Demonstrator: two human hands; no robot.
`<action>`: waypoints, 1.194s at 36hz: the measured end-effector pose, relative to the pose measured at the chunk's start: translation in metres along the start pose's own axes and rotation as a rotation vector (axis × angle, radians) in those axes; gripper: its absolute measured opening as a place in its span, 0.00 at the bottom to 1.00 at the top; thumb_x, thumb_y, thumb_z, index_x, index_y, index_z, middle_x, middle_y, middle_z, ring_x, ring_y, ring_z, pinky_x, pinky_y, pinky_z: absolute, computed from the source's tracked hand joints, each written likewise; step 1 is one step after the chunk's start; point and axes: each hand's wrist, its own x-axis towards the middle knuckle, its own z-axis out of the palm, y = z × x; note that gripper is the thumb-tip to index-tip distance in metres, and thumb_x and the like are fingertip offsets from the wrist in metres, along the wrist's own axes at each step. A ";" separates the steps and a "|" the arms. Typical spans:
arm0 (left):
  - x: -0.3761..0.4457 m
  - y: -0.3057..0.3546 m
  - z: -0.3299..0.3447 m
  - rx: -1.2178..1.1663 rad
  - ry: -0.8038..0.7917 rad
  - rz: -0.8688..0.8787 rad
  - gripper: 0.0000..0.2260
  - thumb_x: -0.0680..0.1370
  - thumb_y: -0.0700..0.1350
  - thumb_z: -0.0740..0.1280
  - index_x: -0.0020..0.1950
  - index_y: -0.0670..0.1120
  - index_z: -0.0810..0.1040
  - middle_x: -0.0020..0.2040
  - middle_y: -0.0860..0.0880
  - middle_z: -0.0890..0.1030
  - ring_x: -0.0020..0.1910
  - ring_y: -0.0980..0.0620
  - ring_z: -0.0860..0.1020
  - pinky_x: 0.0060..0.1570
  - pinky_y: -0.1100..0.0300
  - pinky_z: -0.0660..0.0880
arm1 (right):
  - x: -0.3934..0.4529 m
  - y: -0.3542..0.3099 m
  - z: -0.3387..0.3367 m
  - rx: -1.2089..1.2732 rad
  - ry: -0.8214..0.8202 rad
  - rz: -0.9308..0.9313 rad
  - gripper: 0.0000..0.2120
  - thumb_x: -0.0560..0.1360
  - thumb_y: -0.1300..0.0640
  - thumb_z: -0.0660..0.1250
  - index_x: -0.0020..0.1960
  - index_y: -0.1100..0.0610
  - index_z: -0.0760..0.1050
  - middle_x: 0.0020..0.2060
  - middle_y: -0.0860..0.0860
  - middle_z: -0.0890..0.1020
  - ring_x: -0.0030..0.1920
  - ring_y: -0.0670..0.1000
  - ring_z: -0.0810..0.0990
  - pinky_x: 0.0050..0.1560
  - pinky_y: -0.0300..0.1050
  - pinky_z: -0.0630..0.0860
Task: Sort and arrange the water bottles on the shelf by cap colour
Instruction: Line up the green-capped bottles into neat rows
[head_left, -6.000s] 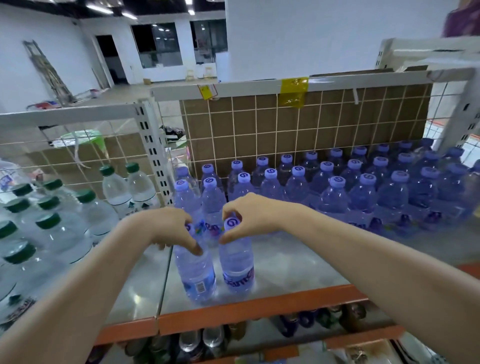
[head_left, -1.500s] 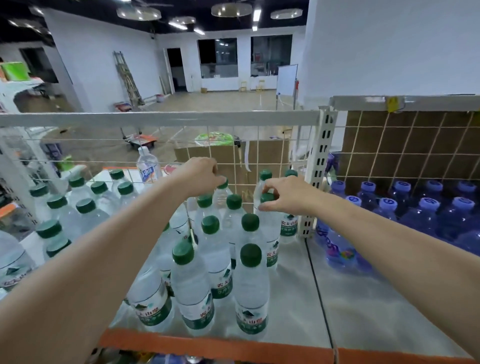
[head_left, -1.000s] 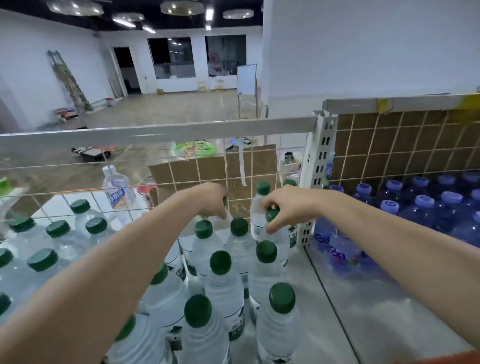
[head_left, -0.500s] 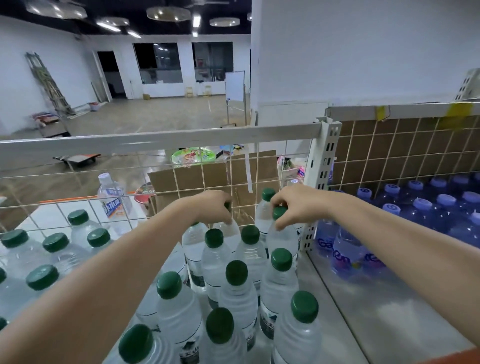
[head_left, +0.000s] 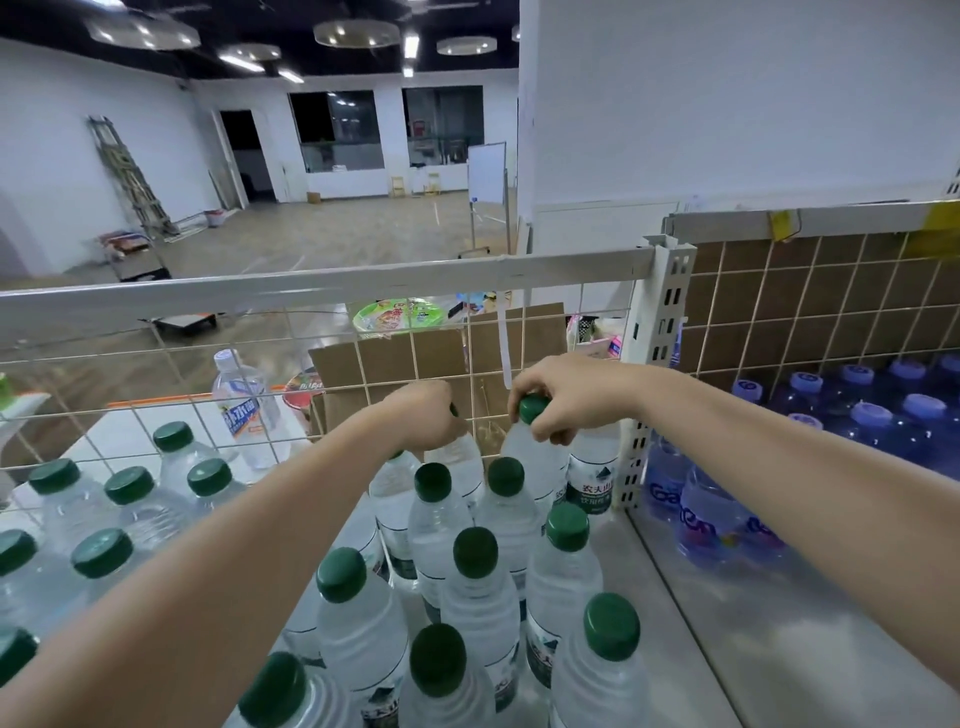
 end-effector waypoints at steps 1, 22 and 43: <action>0.000 0.001 -0.001 0.009 0.019 -0.012 0.11 0.79 0.48 0.63 0.55 0.41 0.74 0.45 0.45 0.77 0.39 0.49 0.73 0.39 0.57 0.72 | 0.003 -0.001 0.002 -0.005 0.001 -0.007 0.11 0.73 0.65 0.68 0.55 0.57 0.77 0.45 0.54 0.80 0.37 0.49 0.83 0.40 0.40 0.82; 0.012 -0.013 0.001 0.153 0.063 -0.096 0.10 0.79 0.51 0.62 0.57 0.48 0.71 0.47 0.49 0.77 0.47 0.48 0.76 0.46 0.54 0.75 | 0.064 -0.002 0.029 -0.234 0.162 -0.009 0.13 0.74 0.60 0.68 0.58 0.57 0.75 0.53 0.55 0.77 0.49 0.55 0.77 0.43 0.44 0.74; -0.035 -0.051 -0.044 0.095 0.102 -0.108 0.19 0.78 0.54 0.65 0.62 0.43 0.76 0.58 0.45 0.78 0.53 0.47 0.75 0.52 0.56 0.72 | 0.042 -0.038 0.019 -0.351 0.266 -0.150 0.11 0.75 0.50 0.68 0.56 0.52 0.77 0.52 0.49 0.78 0.50 0.51 0.78 0.50 0.49 0.78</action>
